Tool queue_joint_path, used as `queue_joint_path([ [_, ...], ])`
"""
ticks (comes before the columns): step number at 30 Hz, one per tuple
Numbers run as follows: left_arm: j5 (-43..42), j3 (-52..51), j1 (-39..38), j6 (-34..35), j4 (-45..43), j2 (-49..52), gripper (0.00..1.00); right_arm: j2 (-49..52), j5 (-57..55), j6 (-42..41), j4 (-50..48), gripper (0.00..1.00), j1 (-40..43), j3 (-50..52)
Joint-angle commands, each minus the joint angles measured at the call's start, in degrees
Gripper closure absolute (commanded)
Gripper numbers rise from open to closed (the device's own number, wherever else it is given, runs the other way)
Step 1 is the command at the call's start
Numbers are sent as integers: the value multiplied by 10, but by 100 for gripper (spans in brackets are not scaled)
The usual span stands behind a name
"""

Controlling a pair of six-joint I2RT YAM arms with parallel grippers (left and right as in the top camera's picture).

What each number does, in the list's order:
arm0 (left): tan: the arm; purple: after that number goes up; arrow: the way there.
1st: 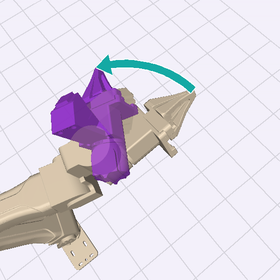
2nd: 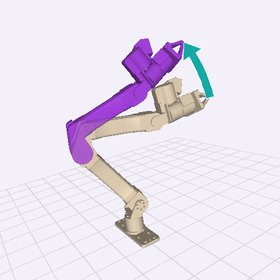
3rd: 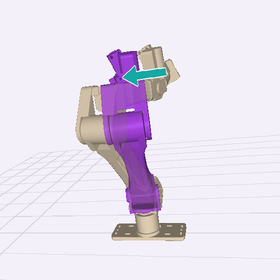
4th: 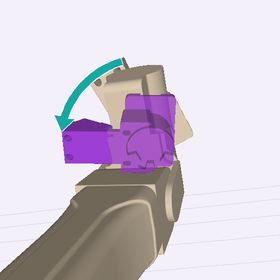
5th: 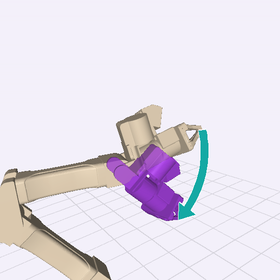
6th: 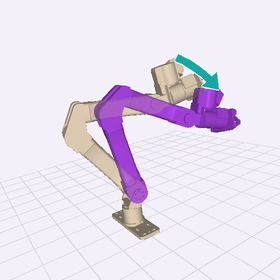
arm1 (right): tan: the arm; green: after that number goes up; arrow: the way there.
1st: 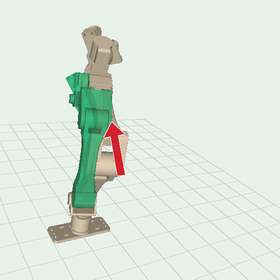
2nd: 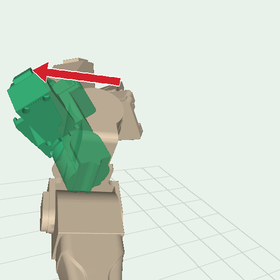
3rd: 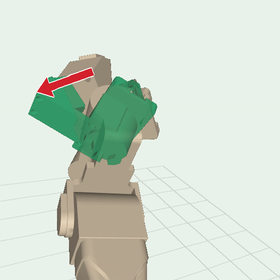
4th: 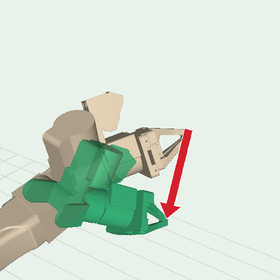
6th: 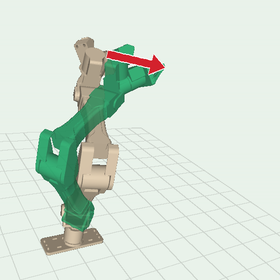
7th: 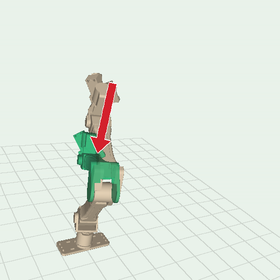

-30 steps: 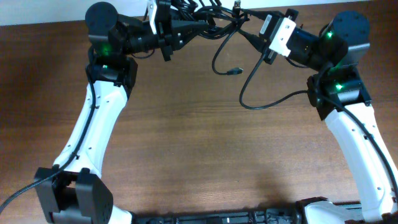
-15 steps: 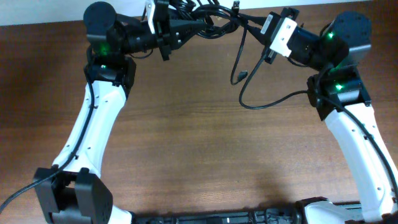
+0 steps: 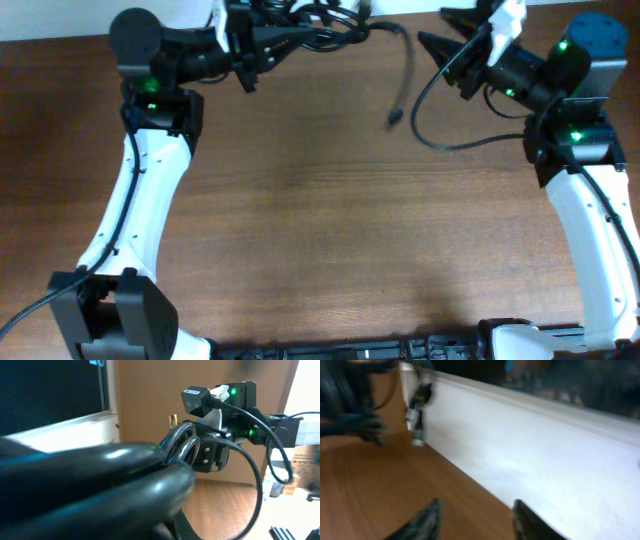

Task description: Untangle cables

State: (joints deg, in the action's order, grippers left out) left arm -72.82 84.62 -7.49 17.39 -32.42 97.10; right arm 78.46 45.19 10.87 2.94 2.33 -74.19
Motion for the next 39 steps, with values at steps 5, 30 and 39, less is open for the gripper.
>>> queue_joint_path([
  [5, -4, 8, 4, -1, -5, 1, 100, -11, -4, -7, 59, 22, 0, -6],
  [30, 90, 8, 3, -247, 166, 1, 100, -11, 206, -179, -167, 5, -38, -6],
  [39, 40, 8, -28, -261, 155, 1, 100, 2, 250, -173, -192, 2, -39, -6],
])
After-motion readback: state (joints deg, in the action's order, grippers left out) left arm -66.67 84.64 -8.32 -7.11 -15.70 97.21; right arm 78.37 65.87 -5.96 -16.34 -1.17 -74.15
